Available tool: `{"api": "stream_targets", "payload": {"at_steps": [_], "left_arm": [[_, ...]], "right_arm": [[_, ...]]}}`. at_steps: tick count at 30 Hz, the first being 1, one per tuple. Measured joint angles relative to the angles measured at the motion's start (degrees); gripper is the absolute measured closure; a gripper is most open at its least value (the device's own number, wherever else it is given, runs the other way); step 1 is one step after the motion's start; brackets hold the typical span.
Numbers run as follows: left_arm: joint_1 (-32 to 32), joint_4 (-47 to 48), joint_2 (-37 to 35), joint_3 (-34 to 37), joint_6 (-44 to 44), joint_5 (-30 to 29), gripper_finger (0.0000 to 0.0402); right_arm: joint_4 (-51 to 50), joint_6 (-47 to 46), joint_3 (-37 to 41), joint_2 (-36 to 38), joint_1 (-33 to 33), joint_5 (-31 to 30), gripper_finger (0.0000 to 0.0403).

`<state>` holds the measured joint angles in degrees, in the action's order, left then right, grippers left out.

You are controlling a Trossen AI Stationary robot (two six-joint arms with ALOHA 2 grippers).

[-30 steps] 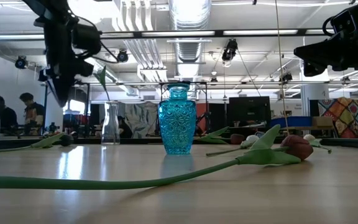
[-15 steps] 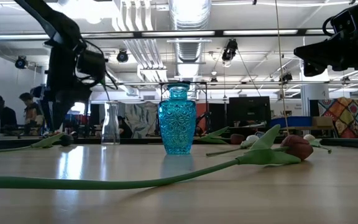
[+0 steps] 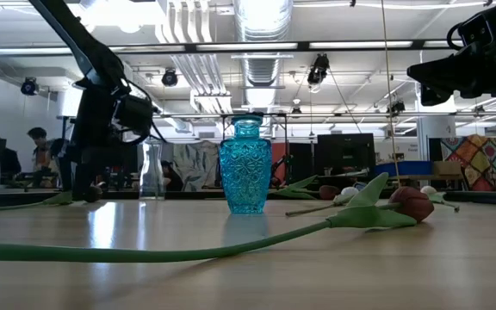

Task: Sort flowers into vase by color
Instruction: Put the left black flower into the blue vase

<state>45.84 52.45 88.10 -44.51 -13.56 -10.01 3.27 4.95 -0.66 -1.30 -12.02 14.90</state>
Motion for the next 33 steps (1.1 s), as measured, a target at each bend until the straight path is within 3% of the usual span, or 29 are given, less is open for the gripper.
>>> {"api": "stream_targets", "payload": {"at_steps": [8,19,33], "left_arm": [[1.69,-0.16,2.36,-0.08,1.40,1.89,0.0262],[1.69,-0.44,-2.14,0.09,1.88,3.62,0.0395],[0.50,3.47,-15.73,0.10,-1.28,8.46,0.0399]], "right_arm": [[0.00,0.00,-0.01,0.00,-0.01,0.00,0.0394],[0.00,0.00,0.01,0.00,-0.01,0.00,0.0394],[0.00,0.02,-0.01,0.00,0.01,0.02,0.0394]]}}
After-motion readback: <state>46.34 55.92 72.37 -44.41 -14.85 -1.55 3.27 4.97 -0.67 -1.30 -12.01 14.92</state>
